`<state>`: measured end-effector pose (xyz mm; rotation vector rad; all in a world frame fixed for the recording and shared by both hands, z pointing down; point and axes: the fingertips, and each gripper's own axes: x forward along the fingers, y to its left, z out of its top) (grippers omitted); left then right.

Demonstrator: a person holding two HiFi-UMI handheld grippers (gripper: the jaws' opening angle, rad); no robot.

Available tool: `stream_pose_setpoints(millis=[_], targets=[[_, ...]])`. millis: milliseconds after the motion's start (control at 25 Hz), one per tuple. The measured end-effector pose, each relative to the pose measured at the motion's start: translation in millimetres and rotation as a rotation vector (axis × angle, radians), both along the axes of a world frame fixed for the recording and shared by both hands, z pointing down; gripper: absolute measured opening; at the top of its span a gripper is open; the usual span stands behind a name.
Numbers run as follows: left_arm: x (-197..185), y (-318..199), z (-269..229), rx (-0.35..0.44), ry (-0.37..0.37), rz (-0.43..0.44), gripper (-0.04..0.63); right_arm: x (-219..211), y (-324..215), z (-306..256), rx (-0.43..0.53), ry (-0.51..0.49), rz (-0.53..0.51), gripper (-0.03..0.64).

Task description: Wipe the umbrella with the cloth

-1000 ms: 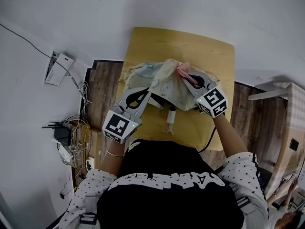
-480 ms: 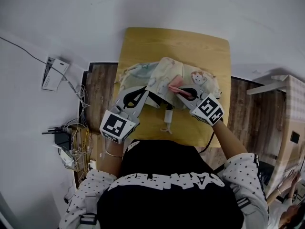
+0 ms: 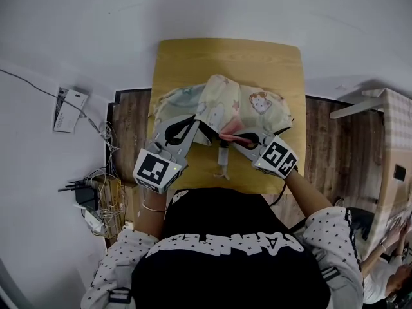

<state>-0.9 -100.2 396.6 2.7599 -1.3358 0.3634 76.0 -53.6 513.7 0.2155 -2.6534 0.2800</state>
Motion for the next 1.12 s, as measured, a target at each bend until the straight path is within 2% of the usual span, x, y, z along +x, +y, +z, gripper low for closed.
stream_pose_setpoints(millis=[200,440,640,800,920,1120], targets=[[4.5,-3.3,2.7,-0.010,0.008,0.010,0.002,1.9,19.1,5.5,-0.011,0.028,-0.067,0.031],[6.0,-4.8,3.9,-0.013,0.024,0.007,0.002,8.2,19.2,-7.7,-0.006,0.002,-0.084,0.031],[8.1,-4.7,-0.8,0.003,0.012,0.014,0.002,32.6,-23.1,-45.1,0.062,-0.060,0.018,0.031],[5.8,-2.6,1.2,-0.009,0.019,0.001,0.002,57.4,-81.3,-74.9,0.160,-0.110,0.164,0.031],[5.2,-1.7,0.1,-0.008,0.017,-0.001,0.002,66.3,-119.3,-81.7,0.269,-0.050,0.221,0.031],[6.4,-1.9,-3.0,-0.006,0.015,-0.002,0.002,56.5,-134.0,-56.0,0.373,0.124,0.092,0.031]])
